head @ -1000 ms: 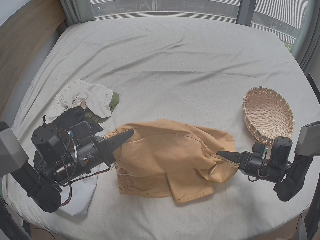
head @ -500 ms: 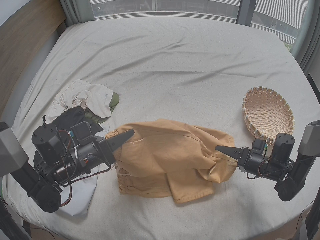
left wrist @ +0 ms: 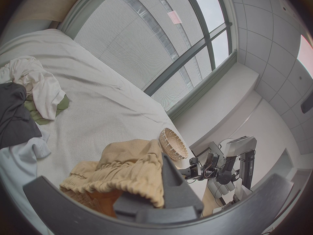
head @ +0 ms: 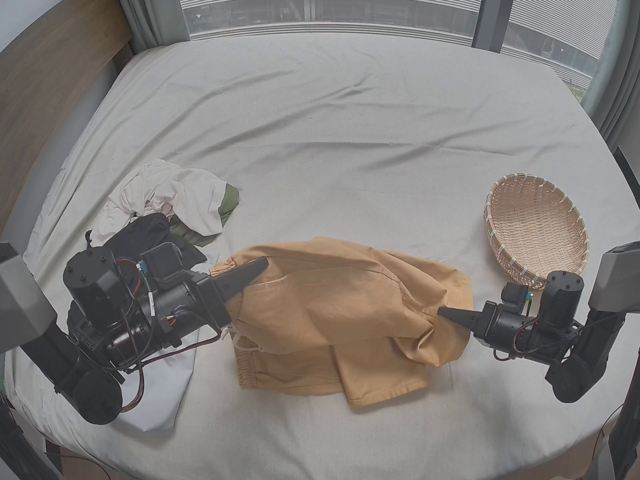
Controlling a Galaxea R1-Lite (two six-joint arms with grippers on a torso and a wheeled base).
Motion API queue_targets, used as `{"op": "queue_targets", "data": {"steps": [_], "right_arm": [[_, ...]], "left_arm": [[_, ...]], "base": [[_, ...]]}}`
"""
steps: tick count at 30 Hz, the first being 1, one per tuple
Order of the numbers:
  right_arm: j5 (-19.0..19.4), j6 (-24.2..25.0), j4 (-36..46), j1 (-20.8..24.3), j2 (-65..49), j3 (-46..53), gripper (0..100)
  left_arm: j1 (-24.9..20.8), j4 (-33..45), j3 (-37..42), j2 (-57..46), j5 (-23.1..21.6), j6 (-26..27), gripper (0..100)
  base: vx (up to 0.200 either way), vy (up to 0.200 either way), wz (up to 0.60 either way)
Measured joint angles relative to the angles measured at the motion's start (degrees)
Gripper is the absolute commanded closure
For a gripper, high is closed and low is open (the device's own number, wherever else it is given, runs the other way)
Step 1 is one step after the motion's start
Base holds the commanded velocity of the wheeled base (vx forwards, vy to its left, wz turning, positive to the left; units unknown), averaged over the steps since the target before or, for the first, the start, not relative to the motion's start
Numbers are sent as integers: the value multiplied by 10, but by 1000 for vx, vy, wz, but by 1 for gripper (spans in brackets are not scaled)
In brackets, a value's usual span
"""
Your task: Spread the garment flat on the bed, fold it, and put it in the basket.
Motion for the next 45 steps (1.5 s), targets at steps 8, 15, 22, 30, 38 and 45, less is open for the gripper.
{"op": "queue_targets", "data": {"steps": [8, 15, 22, 30, 38, 45], "right_arm": [[0, -2, 0, -16, -18, 16, 100], [1, -3, 0, -19, -34, 28, 0], [0, -3, 0, -5, -26, 26, 0], [-1, -3, -1, 9, -7, 20, 0], [-2, -4, -1, 10, -1, 15, 100], [-3, -13, -1, 8, -2, 18, 100]], "left_arm": [[0, 0, -1, -5, 0, -1, 100], [0, 0, -1, -8, 0, -1, 100], [-1, 0, 0, -9, 0, -1, 100], [0, 0, 1, -12, 0, -1, 100], [0, 0, 1, -12, 0, -1, 100], [0, 0, 2, -14, 0, -1, 100]], "base": [[0, 0, 0], [0, 0, 0], [0, 0, 0], [0, 0, 0], [0, 0, 0], [0, 0, 0]]}}
